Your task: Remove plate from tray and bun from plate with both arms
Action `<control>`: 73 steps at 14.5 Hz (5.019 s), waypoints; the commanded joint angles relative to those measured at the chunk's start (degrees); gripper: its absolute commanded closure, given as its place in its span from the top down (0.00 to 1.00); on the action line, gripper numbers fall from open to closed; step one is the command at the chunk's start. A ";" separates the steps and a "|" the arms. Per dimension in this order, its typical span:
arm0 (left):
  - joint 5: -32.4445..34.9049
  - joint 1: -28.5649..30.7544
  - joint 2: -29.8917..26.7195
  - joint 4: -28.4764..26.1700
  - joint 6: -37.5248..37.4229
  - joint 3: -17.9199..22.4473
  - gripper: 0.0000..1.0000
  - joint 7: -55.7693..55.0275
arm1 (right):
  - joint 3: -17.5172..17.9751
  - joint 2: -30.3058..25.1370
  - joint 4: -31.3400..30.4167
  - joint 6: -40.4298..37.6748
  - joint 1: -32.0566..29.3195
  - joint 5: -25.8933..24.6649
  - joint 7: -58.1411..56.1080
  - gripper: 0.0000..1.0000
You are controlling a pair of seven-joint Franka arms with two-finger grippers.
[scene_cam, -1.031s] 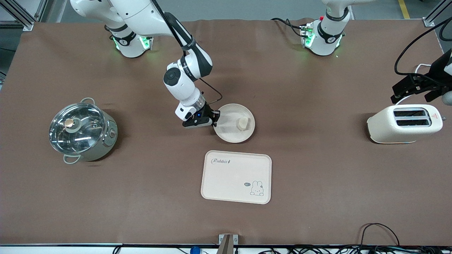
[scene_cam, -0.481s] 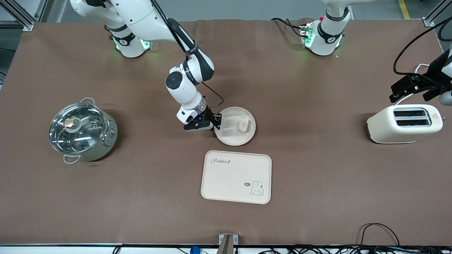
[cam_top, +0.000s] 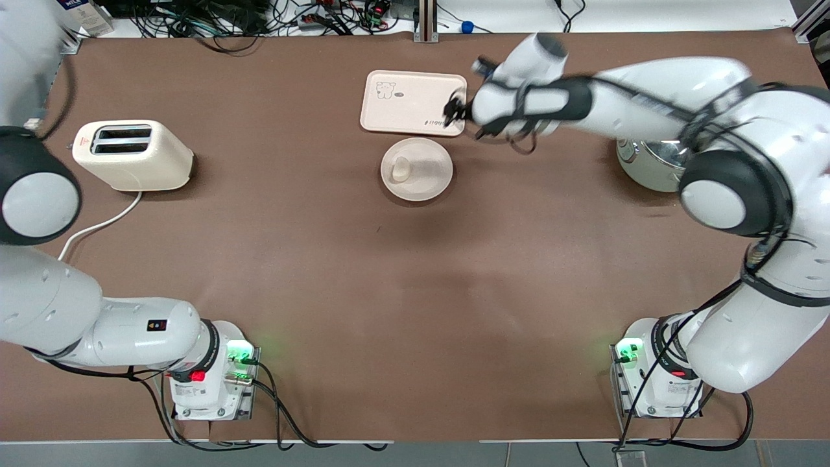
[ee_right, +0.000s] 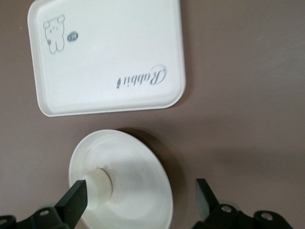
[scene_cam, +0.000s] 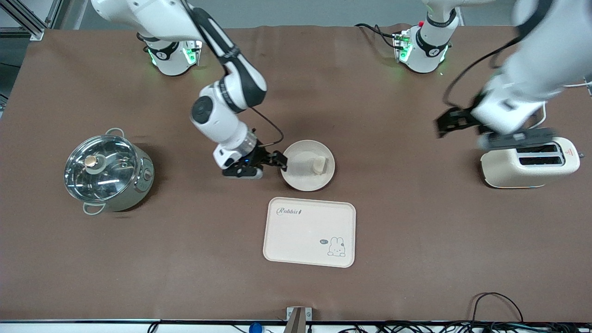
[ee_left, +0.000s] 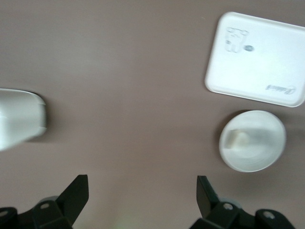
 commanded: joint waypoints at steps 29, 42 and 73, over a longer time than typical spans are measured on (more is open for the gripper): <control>21.25 -22.87 32.01 -7.02 38.87 -0.67 0.00 -34.63 | -6.26 -27.48 18.67 -60.75 -33.54 -33.41 -24.73 1.00; 20.63 15.97 29.34 -19.67 42.54 -12.97 0.03 5.88 | -6.44 -27.39 18.58 -60.67 -33.63 -33.05 -24.64 1.00; 2.79 1.94 -11.59 -2.52 -5.18 13.28 1.00 22.67 | -6.44 -27.39 18.23 -60.58 -33.80 -32.44 -24.64 1.00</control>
